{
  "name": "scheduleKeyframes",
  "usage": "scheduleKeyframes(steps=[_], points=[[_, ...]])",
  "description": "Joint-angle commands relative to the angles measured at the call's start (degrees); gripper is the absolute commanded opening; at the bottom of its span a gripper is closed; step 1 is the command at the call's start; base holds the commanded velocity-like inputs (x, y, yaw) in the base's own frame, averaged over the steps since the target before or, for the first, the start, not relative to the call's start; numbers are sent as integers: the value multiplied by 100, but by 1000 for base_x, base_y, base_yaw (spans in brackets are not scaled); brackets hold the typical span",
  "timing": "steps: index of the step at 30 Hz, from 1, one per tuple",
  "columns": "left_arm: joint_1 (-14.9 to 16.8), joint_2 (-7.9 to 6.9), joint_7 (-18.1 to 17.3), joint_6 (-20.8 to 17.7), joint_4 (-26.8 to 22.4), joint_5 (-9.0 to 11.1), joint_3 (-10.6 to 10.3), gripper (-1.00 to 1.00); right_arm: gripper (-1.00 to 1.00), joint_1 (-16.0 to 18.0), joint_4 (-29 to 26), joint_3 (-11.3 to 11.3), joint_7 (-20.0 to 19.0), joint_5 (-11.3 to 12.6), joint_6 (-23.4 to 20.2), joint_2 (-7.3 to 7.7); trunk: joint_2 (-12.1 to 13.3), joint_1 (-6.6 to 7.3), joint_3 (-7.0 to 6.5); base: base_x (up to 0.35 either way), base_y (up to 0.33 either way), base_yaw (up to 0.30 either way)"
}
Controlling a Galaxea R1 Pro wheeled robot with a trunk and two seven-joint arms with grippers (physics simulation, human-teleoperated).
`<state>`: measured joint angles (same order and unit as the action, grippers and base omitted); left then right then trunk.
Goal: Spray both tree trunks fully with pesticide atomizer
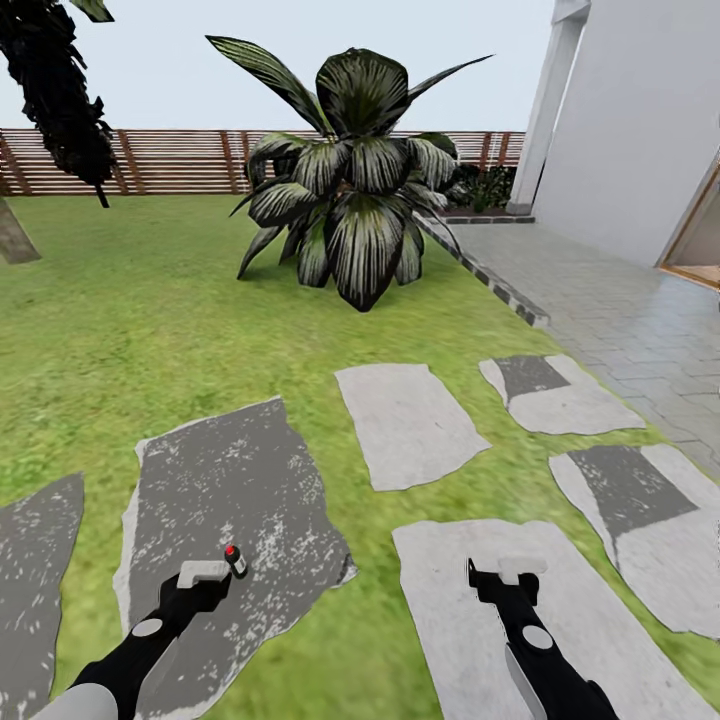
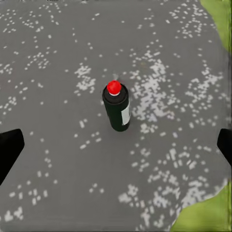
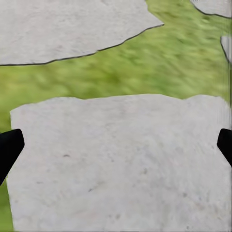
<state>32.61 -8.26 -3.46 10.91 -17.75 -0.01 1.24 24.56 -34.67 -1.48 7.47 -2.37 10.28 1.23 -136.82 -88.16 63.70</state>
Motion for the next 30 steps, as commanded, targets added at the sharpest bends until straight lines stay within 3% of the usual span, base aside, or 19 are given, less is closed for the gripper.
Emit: scheduleKeyframes(steps=[1, 8, 22, 30], points=[[0, 0, 1, 0, 0, -3, 0, 100, 100, 1, 1, 1, 0, 0, 0, 0, 0, 0, 0, 4, -271, 8], [0, 0, -5, 11, -10, 18, 3, 100, 100, 0, 4, 2, 5, 5, 0, 0, -80, -44, 40, 1, -74, 1], [52, -3, -6, 238, -89, -21, -2, 100, 100, 3, 11, -6, 9, 4, 0, 0, -642, -351, 409, 0, -1, 0], [64, -7, -11, 236, -89, -30, -9, 100, 100, 1, 4, -12, 9, 9, 0, 0, -652, -372, 660, 0, 0, 0]])
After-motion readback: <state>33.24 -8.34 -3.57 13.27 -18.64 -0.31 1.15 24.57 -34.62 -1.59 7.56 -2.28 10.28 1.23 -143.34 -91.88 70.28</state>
